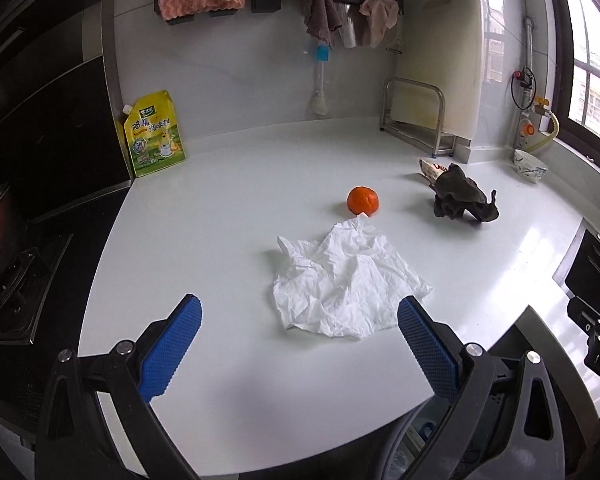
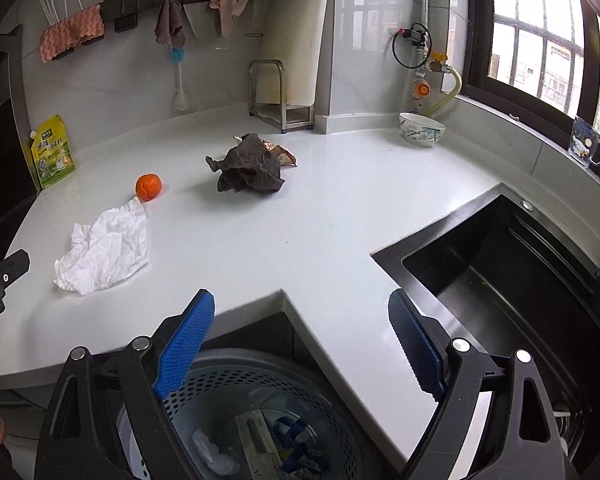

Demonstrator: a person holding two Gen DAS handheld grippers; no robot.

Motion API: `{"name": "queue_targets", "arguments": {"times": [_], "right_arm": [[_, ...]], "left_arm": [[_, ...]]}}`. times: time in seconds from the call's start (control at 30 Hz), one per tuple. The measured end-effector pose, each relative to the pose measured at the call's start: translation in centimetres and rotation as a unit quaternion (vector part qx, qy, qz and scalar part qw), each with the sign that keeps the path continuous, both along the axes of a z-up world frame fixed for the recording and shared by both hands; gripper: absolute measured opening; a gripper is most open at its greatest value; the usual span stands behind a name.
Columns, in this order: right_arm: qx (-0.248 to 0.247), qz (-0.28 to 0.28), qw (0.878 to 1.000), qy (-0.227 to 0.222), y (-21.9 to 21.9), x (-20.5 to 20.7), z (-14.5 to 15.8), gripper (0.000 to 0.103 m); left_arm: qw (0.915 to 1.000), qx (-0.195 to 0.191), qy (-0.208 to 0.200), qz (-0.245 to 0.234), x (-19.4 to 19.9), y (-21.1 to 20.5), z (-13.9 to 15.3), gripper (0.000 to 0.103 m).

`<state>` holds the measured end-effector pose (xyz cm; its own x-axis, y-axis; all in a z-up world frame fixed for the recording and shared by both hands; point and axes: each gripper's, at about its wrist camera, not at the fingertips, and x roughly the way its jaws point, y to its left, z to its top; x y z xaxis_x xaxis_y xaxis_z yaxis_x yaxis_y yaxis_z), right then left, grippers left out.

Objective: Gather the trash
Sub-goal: 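Move left tool to the white tissue while right tool approaches the dark cloth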

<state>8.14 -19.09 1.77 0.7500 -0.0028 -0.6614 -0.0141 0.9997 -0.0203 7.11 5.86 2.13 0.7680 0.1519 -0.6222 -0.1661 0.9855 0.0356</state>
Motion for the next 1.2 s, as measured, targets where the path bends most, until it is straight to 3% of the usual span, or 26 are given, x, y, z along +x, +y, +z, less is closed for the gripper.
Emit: {"name": "queue_targets", "arguments": {"times": [0.33,0.6,0.97,1.2], "right_arm": [[-0.002,0.041,0.999,0.021,2.0,10.7,-0.1,0.085],[0.048,0.079,0.995,0.047,2.7,16.7,-1.1,0.085],[0.04,0.073,0.993,0.087,3.7,22.6,-2.6,0.085],[0.023,0.069,0.992,0.101,4.1,23.7,-4.4,0.084]], "left_arm": [[0.999,-0.008,0.027,0.033,5.7,-0.7,-1.5,0.097],[0.9971,-0.029,0.043,0.056,8.1,-1.1,-2.8,0.097],[0.9926,-0.06,0.081,0.068,10.3,-0.4,-4.8,0.097],[0.9879,-0.079,0.114,0.069,11.5,0.0,-6.1,0.097]]}}
